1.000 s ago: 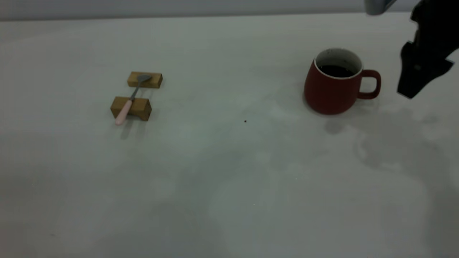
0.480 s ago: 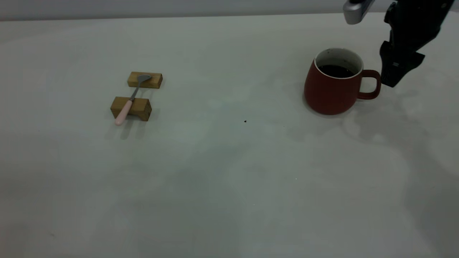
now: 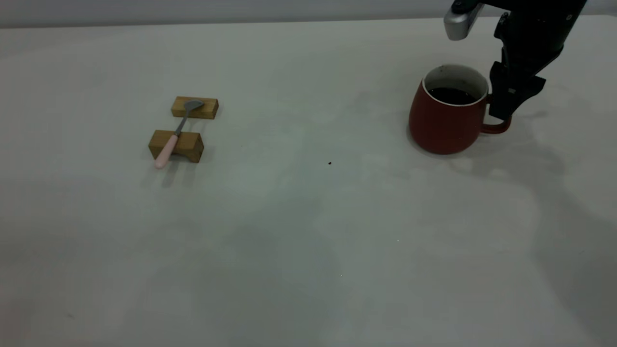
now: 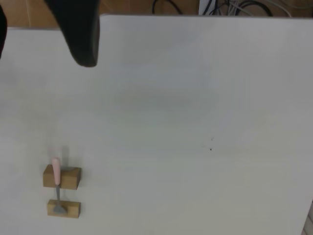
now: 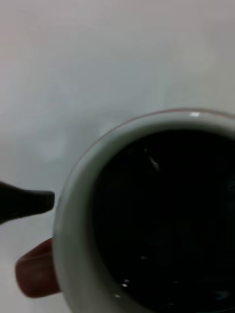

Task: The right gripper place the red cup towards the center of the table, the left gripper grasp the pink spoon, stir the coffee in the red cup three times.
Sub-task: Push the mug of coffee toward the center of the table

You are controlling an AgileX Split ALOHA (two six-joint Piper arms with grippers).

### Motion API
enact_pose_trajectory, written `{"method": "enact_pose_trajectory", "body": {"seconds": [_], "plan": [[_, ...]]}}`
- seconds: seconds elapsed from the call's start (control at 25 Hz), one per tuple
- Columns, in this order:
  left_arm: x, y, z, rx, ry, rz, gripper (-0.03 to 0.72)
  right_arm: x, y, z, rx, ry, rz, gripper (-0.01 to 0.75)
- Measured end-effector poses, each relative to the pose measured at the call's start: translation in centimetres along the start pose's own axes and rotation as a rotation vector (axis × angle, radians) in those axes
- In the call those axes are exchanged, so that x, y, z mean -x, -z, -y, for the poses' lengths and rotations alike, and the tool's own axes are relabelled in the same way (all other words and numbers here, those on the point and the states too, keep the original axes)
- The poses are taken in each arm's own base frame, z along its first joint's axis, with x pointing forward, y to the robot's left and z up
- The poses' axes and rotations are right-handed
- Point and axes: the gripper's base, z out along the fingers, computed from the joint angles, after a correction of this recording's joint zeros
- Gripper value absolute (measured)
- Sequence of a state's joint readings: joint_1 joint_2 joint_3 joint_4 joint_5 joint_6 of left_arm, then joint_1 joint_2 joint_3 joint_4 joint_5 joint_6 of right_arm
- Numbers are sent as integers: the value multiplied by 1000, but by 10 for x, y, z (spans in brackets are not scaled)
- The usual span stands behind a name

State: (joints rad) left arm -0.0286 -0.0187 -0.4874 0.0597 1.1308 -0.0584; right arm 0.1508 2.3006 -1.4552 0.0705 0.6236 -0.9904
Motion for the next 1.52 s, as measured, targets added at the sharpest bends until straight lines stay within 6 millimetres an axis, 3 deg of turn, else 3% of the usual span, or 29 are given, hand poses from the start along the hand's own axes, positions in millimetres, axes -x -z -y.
{"method": "enact_pose_trajectory", "body": {"seconds": [0.76, 1.52], "plan": [[0, 0, 0, 0, 0, 0, 438, 32, 0, -21, 36, 99, 117, 601], [0, 0, 0, 0, 0, 0, 438, 105, 1, -87, 65, 145, 263, 593]]}}
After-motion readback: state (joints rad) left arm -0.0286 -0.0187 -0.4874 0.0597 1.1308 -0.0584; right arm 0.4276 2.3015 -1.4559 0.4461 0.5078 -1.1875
